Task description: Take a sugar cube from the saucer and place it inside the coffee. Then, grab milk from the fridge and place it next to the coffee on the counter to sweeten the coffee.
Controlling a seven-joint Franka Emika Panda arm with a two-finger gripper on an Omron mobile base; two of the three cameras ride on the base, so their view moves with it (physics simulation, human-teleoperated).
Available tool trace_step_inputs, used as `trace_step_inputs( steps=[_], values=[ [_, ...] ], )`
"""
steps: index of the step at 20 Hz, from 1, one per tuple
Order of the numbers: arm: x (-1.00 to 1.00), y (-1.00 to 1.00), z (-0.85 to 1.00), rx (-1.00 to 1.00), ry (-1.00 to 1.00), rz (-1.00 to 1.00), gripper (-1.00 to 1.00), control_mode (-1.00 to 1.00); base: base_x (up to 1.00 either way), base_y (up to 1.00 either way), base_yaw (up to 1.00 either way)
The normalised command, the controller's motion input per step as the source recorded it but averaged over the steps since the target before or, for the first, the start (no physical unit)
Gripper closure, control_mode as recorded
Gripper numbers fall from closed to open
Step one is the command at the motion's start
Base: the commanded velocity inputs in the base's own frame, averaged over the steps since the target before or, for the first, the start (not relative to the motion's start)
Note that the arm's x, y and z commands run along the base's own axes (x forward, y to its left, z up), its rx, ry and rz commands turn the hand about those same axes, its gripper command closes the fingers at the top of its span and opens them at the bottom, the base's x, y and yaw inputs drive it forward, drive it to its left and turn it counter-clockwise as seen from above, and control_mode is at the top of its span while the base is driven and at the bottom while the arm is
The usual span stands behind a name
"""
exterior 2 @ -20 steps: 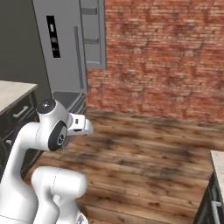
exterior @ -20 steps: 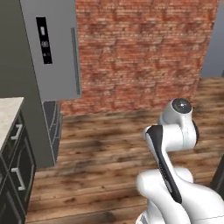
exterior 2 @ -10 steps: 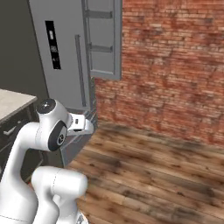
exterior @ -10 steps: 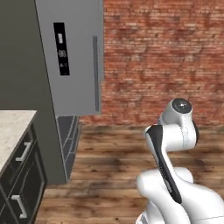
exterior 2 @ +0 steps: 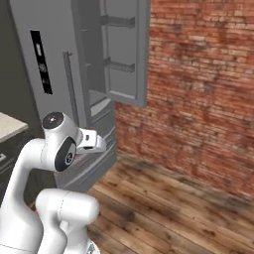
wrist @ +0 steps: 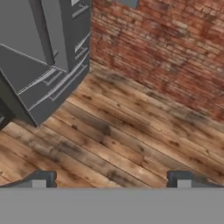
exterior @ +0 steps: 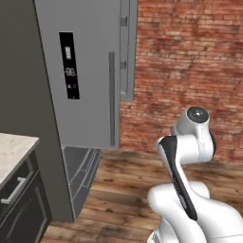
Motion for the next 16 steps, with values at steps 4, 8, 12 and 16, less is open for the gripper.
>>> trace_step_inputs(
  steps=[4, 8, 12, 16],
  values=[
    [0.00, 0.00, 0.00, 0.00, 0.00, 0.00, -1.00, 1.00, 0.58, -0.79, 0.35],
    [0.00, 0.00, 0.00, 0.00, 0.00, 0.00, -1.00, 1.00, 0.20, -0.83, 0.38],
    [0.00, 0.00, 0.00, 0.00, 0.00, 0.00, -1.00, 1.00, 0.25, -0.69, 0.45],
    [0.00, 0.00, 0.00, 0.00, 0.00, 0.00, -1.00, 1.00, 0.40, -0.77, 0.50]
  ],
)
